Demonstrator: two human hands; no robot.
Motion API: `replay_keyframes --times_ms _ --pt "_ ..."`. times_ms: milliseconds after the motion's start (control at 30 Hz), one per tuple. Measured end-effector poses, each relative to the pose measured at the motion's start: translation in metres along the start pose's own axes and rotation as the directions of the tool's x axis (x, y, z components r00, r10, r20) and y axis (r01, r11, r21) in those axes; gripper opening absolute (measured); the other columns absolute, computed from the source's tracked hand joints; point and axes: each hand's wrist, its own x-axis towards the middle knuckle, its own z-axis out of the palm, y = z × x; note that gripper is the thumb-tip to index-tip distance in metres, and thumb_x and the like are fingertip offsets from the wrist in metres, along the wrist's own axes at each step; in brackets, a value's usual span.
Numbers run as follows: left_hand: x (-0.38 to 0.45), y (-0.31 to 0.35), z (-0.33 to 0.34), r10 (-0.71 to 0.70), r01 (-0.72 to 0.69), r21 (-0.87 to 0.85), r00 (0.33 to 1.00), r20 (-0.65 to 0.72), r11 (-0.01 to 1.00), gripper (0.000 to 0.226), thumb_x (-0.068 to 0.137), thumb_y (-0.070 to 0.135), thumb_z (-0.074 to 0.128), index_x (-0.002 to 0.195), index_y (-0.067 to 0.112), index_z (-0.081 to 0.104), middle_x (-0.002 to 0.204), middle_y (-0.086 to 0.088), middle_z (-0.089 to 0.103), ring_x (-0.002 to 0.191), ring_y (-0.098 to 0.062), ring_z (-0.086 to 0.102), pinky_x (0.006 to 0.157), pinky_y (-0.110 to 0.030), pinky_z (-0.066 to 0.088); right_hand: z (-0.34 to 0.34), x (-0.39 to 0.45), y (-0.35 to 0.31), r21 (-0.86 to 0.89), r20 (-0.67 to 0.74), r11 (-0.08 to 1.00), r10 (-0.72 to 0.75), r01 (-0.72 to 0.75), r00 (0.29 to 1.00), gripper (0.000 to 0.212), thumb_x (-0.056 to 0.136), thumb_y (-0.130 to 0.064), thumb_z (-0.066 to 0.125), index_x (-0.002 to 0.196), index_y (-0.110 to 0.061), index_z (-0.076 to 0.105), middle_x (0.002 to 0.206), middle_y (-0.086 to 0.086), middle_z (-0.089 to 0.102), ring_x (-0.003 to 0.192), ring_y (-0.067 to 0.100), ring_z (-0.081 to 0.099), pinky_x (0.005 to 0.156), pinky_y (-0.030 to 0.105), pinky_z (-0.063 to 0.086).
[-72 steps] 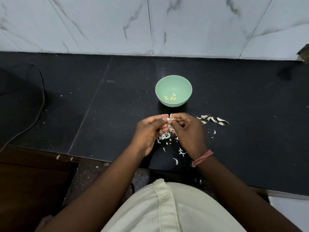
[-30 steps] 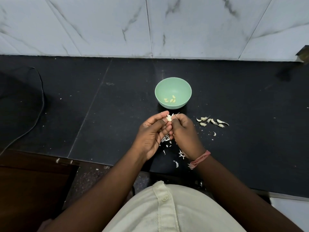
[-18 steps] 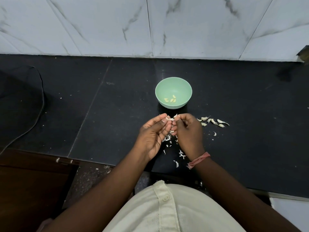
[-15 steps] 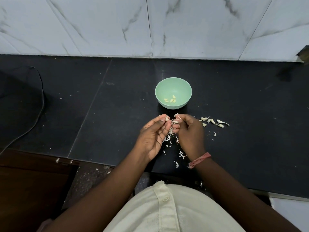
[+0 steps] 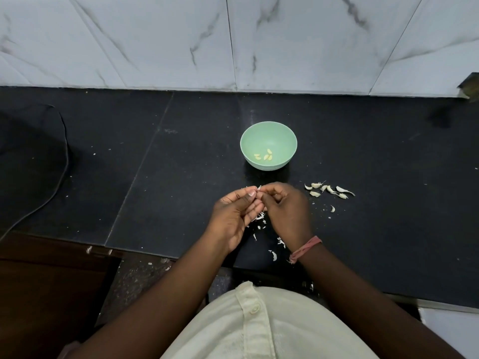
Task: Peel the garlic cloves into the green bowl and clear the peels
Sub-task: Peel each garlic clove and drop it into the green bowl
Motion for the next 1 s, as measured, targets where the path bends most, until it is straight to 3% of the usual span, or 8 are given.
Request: replay_keyframes --times_ms 200,333,433,533,700,767,867,1000 --pt "0.002 -0.004 -0.006 0.013 -0.007 0.068 0.996 -0.085 0.998 0.016 0.095 -0.002 0.060 0.110 -0.004 0.065 0.095 -0.022 0.074 0.078 -0.022 0.075 0.076 -0.033 0.063 0.007 0.002 0.010 0.018 -0.030 0.986 0.168 -0.167 0.985 0.021 0.089 -0.004 0.064 0.082 -0.024 0.070 0.073 -0.002 0.073 0.067 0.016 0.072 0.069 0.046 0.062" --pt "0.005 -0.002 -0.009 0.027 -0.027 0.003 0.997 -0.079 1.000 0.021 0.094 -0.006 0.059 0.115 -0.007 0.064 0.103 -0.024 0.073 0.085 -0.024 0.074 0.081 -0.032 0.062 0.000 0.001 0.009 -0.145 -0.028 0.983 0.113 -0.115 0.993 0.017 0.094 -0.011 0.058 0.099 -0.018 0.072 0.090 -0.003 0.075 0.084 0.013 0.071 0.082 0.033 0.058" --pt "0.002 -0.001 -0.006 0.039 -0.040 -0.009 0.998 -0.048 0.999 0.024 0.091 -0.010 0.061 0.115 -0.007 0.065 0.105 -0.023 0.073 0.089 -0.024 0.074 0.084 -0.031 0.061 -0.004 -0.001 0.004 -0.277 -0.020 0.960 0.022 -0.027 1.000 0.031 0.099 -0.028 0.057 0.070 -0.018 0.060 0.061 -0.006 0.062 0.056 0.008 0.056 0.056 0.027 0.040" --pt "-0.001 -0.001 -0.006 0.069 -0.069 0.003 0.997 -0.029 0.998 0.023 0.088 -0.010 0.064 0.110 -0.005 0.066 0.105 -0.022 0.073 0.091 -0.025 0.074 0.087 -0.033 0.060 -0.004 0.002 0.006 -0.301 -0.076 0.953 -0.001 -0.022 0.997 0.046 0.097 -0.033 0.062 0.057 -0.014 0.049 0.048 -0.004 0.048 0.045 0.010 0.044 0.049 0.030 0.033" --pt "-0.001 -0.002 -0.011 0.103 -0.103 0.035 0.995 -0.004 0.994 0.017 0.089 -0.008 0.064 0.104 -0.001 0.066 0.100 -0.019 0.074 0.086 -0.022 0.075 0.081 -0.030 0.061 -0.004 0.005 0.008 -0.188 -0.068 0.981 0.028 -0.040 0.997 0.007 0.085 -0.019 0.076 0.081 -0.016 0.071 0.075 -0.007 0.071 0.069 0.006 0.067 0.069 0.032 0.057" --pt "-0.003 -0.004 -0.013 0.106 -0.106 0.035 0.994 0.000 0.994 0.018 0.089 -0.008 0.063 0.104 -0.002 0.068 0.099 -0.019 0.075 0.086 -0.021 0.075 0.080 -0.028 0.061 -0.002 0.001 0.007 -0.109 -0.032 0.994 0.013 -0.016 0.999 0.013 0.085 -0.011 0.074 0.093 -0.019 0.069 0.084 -0.009 0.071 0.077 0.002 0.068 0.075 0.030 0.059" --pt "-0.004 -0.007 -0.013 0.106 -0.106 -0.014 0.994 -0.010 0.994 0.019 0.088 -0.010 0.062 0.104 -0.003 0.069 0.097 -0.018 0.075 0.084 -0.021 0.075 0.078 -0.027 0.061 -0.003 -0.003 0.005 -0.159 0.024 0.984 -0.080 0.082 0.997 0.022 0.087 -0.004 0.063 0.093 -0.022 0.074 0.085 -0.011 0.073 0.079 0.003 0.068 0.077 0.034 0.058" --pt "-0.003 -0.006 -0.014 0.121 -0.121 -0.043 0.993 -0.014 0.992 0.022 0.088 -0.012 0.062 0.107 -0.004 0.070 0.097 -0.019 0.074 0.084 -0.021 0.074 0.078 -0.027 0.061 -0.002 -0.010 -0.001 -0.162 0.061 0.980 -0.105 0.114 0.993 0.032 0.081 -0.003 0.054 0.098 -0.022 0.074 0.108 -0.009 0.072 0.100 0.005 0.065 0.092 0.028 0.052"
